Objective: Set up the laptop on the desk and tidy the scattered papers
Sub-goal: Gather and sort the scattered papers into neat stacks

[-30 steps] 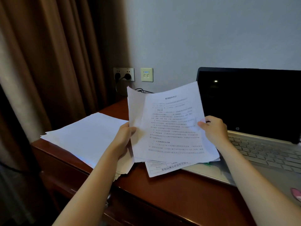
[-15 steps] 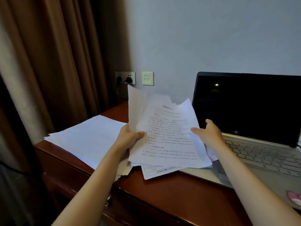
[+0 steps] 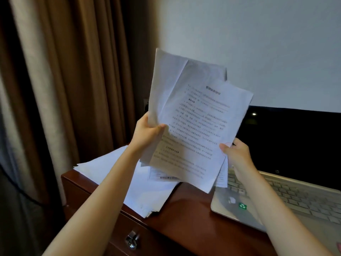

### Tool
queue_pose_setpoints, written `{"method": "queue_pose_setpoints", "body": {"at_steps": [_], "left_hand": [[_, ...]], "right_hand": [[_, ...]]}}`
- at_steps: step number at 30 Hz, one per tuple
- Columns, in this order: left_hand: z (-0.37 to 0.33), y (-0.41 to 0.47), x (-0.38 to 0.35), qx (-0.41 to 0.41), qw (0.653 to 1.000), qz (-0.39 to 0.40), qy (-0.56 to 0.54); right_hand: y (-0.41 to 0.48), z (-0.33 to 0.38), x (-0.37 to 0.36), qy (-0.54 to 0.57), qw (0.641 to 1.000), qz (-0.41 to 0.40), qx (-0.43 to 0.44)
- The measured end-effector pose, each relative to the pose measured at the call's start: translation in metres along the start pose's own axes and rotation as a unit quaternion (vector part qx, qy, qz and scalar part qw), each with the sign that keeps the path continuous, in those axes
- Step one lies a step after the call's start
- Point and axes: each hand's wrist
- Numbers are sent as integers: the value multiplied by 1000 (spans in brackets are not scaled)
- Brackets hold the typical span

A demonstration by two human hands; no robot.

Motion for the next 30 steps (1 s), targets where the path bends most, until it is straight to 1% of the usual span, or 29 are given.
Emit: {"method": "queue_pose_setpoints", "body": {"at_steps": [5, 10, 13, 17, 20, 23, 25, 27, 29, 30], "left_hand": [[-4, 6, 23, -9, 999, -47, -23], [7, 1, 47, -3, 996, -63, -61], [7, 0, 57, -9, 994, -60, -87], [3, 1, 58, -22, 994, -38, -101], [0, 0, 50, -23, 994, -9, -103], [1, 0, 48, -13, 991, -11, -136], [7, -2, 49, -7, 987, -13, -159], [14, -6, 48, 3, 986, 1, -170], [18, -9, 44, 19, 986, 18, -164], [18, -9, 44, 23, 987, 21, -158]], "right_hand": [[4, 3, -34, 13, 999, -18, 33], [0, -4, -55, 25, 998, 21, 61], [-2, -7, -63, 36, 994, 52, 88], [1, -3, -69, 47, 991, 65, 110], [0, 4, -74, 90, 989, 68, 97], [0, 3, -74, 121, 987, 58, 85], [0, -2, -71, 127, 988, 59, 60], [-1, -6, -68, 140, 986, 88, 22], [-3, -8, -66, 140, 982, 123, 15], [-4, -6, -66, 139, 982, 127, 18]]}}
Point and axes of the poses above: each hand's wrist, its own y-axis towards the middle knuckle, its own x-axis out of the back of the hand, z = x × y, and after that the axes turned 3 degrees about y, right-handed
